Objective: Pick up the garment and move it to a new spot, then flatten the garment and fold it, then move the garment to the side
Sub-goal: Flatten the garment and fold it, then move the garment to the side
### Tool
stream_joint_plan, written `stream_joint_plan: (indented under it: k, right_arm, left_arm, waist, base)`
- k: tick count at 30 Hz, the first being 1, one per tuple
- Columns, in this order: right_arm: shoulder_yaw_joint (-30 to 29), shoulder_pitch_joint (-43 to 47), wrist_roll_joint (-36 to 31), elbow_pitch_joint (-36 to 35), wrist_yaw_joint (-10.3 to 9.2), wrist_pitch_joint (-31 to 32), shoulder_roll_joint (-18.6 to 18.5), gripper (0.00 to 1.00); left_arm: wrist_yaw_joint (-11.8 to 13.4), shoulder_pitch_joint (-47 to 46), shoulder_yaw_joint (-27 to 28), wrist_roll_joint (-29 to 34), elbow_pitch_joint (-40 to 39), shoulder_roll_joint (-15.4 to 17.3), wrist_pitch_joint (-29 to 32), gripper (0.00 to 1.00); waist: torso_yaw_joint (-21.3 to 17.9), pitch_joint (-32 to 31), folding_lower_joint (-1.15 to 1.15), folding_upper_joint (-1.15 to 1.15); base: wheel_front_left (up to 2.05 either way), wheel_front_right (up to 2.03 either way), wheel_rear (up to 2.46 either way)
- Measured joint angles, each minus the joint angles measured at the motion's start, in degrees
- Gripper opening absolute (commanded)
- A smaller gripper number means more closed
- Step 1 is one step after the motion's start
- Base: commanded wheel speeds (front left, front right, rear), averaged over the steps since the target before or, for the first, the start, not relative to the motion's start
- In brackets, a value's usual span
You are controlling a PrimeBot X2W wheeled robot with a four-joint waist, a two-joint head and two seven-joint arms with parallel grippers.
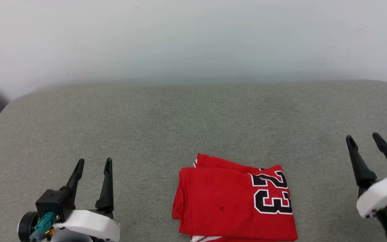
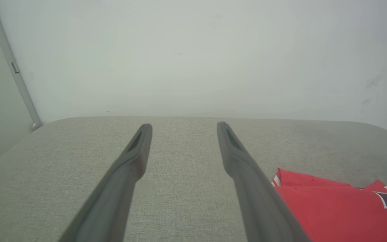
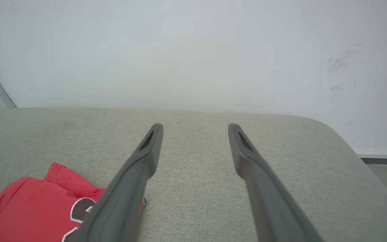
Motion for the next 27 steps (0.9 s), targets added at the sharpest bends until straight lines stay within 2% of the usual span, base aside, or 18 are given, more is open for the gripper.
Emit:
stream_joint_plan:
  k: [4, 10, 15, 27]
  right_arm:
    - [-1.4, 5.09, -1.01, -5.3, 0.0, -0.65, 2.11, 1.0]
    - [-0.27, 9.39, -2.18, -9.82, 0.0, -1.38, 5.54, 1.0]
    - [-0.71, 11.22, -2.85, -11.05, 0.0, -1.86, 7.05, 1.0]
    - [-0.91, 11.61, -3.24, -11.79, -0.01, -1.07, 7.75, 1.0]
  left_arm:
    - [0.8, 1.44, 0.08, -0.26, -0.2, 0.07, 0.22, 1.0]
    - [1.51, 3.18, -0.09, -0.45, -0.81, 0.14, 0.71, 1.0]
    - [1.98, 3.73, -0.27, -0.52, -1.36, 0.4, 1.36, 1.0]
    - [3.02, 3.88, 0.09, -0.93, -2.29, 0.65, 1.74, 1.0]
  waist:
    - [-0.71, -0.87, 0.0, 0.0]
    - [-1.21, -1.98, 0.0, 0.0]
    - [-1.47, -2.63, 0.0, 0.0]
    - [-2.11, -2.02, 0.0, 0.0]
  base:
    - [0.0, 0.0, 0.0]
    - [0.0, 0.0, 0.0]
    - [0.0, 0.0, 0.0]
    - [0.0, 0.0, 0.0]
